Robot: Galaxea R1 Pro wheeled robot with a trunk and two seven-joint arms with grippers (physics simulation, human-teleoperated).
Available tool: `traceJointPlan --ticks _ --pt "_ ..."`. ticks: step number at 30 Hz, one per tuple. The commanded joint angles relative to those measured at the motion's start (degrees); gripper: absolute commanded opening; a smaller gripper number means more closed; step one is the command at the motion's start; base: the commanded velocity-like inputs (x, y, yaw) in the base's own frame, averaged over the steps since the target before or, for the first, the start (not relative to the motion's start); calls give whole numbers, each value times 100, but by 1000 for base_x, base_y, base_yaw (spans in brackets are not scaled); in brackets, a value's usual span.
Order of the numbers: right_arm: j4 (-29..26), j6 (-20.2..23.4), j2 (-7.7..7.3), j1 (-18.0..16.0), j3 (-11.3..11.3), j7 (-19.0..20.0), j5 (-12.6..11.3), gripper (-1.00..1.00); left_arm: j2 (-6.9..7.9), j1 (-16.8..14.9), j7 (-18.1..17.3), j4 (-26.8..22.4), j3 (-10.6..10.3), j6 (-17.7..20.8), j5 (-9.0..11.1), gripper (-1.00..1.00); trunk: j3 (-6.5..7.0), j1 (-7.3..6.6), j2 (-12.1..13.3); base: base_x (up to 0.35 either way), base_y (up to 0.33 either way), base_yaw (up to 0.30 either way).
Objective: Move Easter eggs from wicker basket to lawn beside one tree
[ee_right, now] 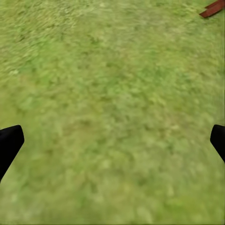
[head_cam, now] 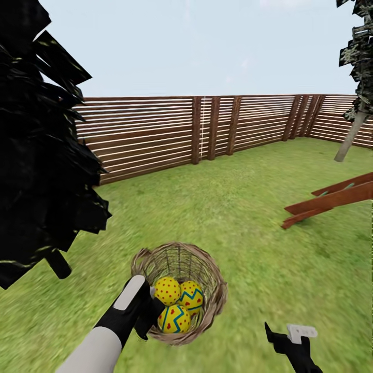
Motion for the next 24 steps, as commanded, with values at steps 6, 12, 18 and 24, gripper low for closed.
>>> traceJointPlan --ticks 6,12,18,24 --pt "-18 -6 4 -6 -24 42 26 100 6 -5 -10 -9 -9 94 31 -100 -9 7 -12 327 0 -25" --pt "0 -6 5 -6 -22 42 26 100 -2 -5 -22 -19 -15 110 47 -100 8 7 -12 315 57 -86" --pt "12 -6 8 -6 -17 42 26 100 -39 -5 -29 -29 -37 112 48 -100 8 7 -12 290 50 -228" --pt "17 -6 5 -6 -17 42 26 100 -44 -5 -21 -33 -227 108 74 -100 8 7 -12 213 0 -236"
